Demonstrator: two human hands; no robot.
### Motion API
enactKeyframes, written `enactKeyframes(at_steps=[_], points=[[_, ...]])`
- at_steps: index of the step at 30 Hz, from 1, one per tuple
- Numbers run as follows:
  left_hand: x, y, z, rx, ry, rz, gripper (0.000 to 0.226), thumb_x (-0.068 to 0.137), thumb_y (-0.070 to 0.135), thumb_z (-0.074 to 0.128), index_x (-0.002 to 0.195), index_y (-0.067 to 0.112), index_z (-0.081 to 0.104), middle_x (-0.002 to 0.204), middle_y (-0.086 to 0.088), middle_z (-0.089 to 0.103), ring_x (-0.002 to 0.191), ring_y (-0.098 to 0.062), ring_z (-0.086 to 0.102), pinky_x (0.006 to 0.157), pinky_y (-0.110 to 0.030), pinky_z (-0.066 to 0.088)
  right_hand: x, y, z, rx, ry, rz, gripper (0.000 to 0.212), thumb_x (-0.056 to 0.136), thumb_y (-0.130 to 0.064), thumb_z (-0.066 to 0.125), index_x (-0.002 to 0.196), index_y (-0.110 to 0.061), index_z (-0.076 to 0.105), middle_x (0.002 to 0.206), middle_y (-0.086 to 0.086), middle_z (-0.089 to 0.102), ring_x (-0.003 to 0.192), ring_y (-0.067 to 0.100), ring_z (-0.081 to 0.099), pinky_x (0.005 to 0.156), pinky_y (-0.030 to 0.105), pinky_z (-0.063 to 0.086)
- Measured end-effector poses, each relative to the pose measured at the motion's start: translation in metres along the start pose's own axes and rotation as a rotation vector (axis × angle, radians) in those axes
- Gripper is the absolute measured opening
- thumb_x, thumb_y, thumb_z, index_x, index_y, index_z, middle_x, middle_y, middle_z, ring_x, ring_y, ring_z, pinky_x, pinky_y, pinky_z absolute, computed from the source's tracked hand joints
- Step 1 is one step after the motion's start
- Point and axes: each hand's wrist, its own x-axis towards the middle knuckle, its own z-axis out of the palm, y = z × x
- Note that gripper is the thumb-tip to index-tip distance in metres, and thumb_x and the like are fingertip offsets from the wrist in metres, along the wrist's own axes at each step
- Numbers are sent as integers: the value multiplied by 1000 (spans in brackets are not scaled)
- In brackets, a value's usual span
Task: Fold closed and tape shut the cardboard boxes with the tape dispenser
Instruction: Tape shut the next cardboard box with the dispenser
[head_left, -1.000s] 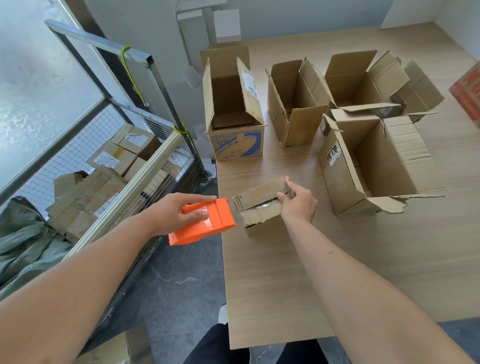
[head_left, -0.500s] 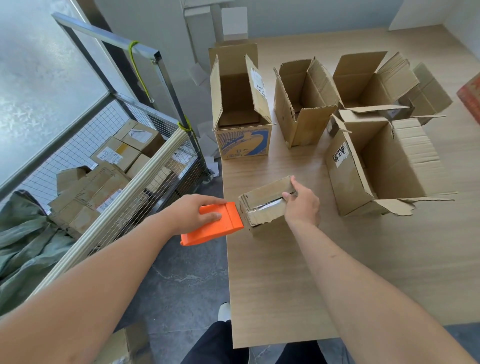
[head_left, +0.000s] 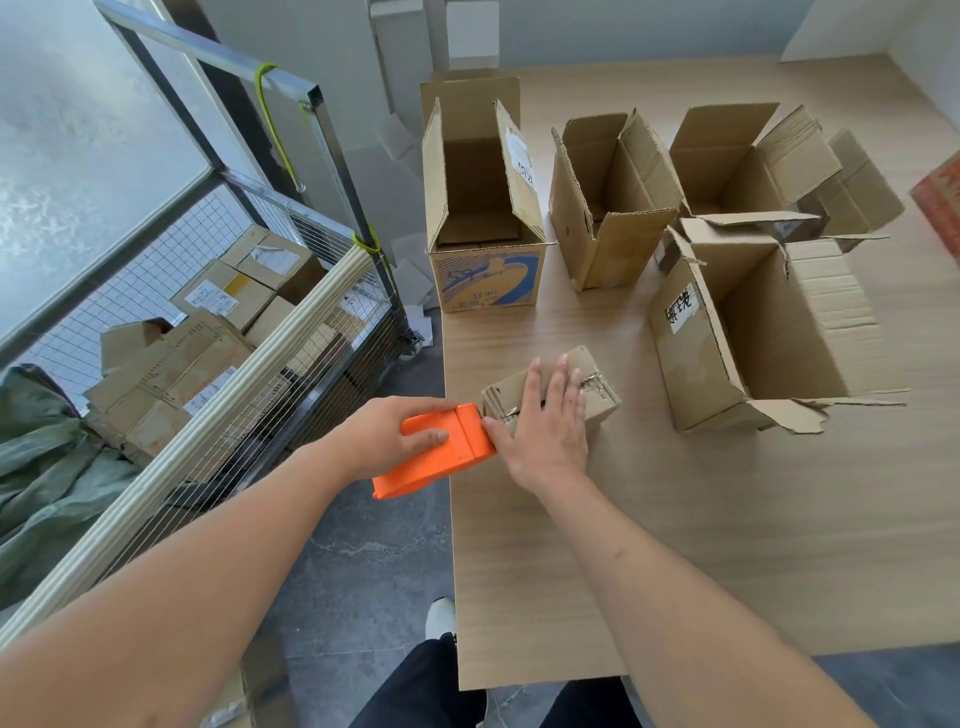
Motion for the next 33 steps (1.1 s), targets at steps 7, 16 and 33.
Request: enactKeyframes(at_steps=[7, 16, 33], points=[[-21, -11, -1, -146, -21, -31, 45, 97, 53, 62, 133, 72, 43, 125, 24, 57, 101, 8, 55, 80, -18, 45, 6, 2, 7, -7, -38, -2, 100, 98, -72, 31, 157, -16, -26, 160, 17, -38, 149, 34, -33, 125, 47, -13], [-34, -11, -7, -171, -41, -52, 46, 96, 55, 61, 134, 71, 42, 134, 19, 56, 112, -9, 59, 93, -36, 52, 7, 0, 0, -23, -111, 10, 101, 98, -70, 35, 156, -16, -28, 158, 17, -42, 148, 34, -35, 125, 49, -12], [-6, 29, 7, 127, 10, -71, 49, 95, 54, 60, 142, 46, 53, 138, 5, 62, 123, -19, 58, 98, -36, 47, 2, 5, -6, -24, -96, -41, 101, 98, -68, 41, 160, -17, -20, 163, 17, -32, 152, 34, -28, 126, 47, -10]])
